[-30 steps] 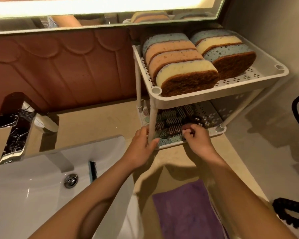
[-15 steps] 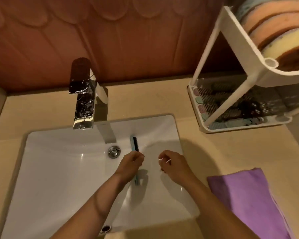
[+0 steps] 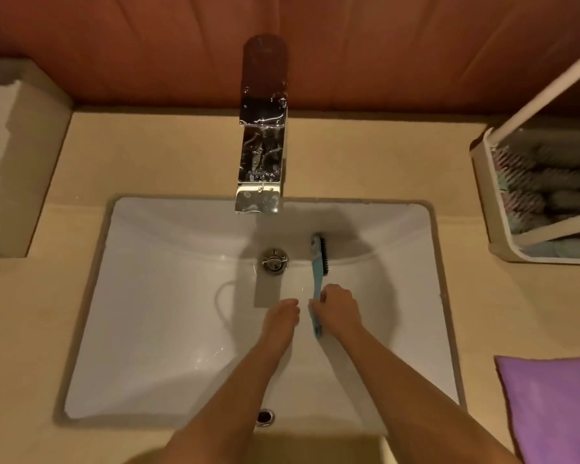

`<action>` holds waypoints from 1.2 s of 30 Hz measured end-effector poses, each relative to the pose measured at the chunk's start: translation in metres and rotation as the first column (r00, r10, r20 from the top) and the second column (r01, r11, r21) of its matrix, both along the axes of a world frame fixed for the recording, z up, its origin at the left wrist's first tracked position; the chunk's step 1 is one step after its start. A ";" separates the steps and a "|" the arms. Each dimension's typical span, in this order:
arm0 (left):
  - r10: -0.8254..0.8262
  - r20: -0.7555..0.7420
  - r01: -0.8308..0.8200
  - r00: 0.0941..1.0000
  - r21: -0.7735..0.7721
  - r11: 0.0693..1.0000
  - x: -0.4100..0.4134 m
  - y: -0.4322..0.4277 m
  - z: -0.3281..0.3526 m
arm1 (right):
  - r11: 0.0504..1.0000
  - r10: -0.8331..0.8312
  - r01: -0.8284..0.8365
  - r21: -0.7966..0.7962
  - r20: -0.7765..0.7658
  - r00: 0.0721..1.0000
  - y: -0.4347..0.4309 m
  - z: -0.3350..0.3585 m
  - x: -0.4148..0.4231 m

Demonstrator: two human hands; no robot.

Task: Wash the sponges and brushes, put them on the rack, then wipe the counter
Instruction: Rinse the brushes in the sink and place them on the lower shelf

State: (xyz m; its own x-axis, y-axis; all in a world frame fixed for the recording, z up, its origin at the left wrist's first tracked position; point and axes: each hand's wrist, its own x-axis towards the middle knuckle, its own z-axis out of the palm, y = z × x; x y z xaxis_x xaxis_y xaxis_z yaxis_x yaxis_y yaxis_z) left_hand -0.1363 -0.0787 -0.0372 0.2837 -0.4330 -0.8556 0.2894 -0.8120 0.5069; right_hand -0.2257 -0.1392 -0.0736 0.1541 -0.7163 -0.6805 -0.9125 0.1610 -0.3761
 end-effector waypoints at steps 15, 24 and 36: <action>-0.428 0.598 0.621 0.677 -0.153 0.769 0.011 0.035 0.034 | 0.785 -0.618 0.472 0.402 0.440 0.652 0.028 0.058 0.003; -0.250 0.600 0.559 0.760 -0.406 0.723 -0.017 0.054 0.108 | 0.837 -0.521 0.489 0.245 0.629 0.577 0.055 0.149 -0.033; -0.438 0.139 0.449 0.888 -0.468 0.761 -0.063 0.038 0.166 | 0.791 -0.446 0.611 0.016 0.699 0.559 0.052 0.194 -0.086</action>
State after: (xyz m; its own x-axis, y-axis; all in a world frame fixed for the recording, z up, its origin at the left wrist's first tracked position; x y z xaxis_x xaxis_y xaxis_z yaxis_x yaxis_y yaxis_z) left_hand -0.1997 -0.0408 0.1288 -0.0276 -0.8627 -0.5049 -0.0573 -0.5029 0.8625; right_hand -0.3121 -0.0868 0.1202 0.0294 -0.9201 -0.3905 -0.2009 0.3773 -0.9041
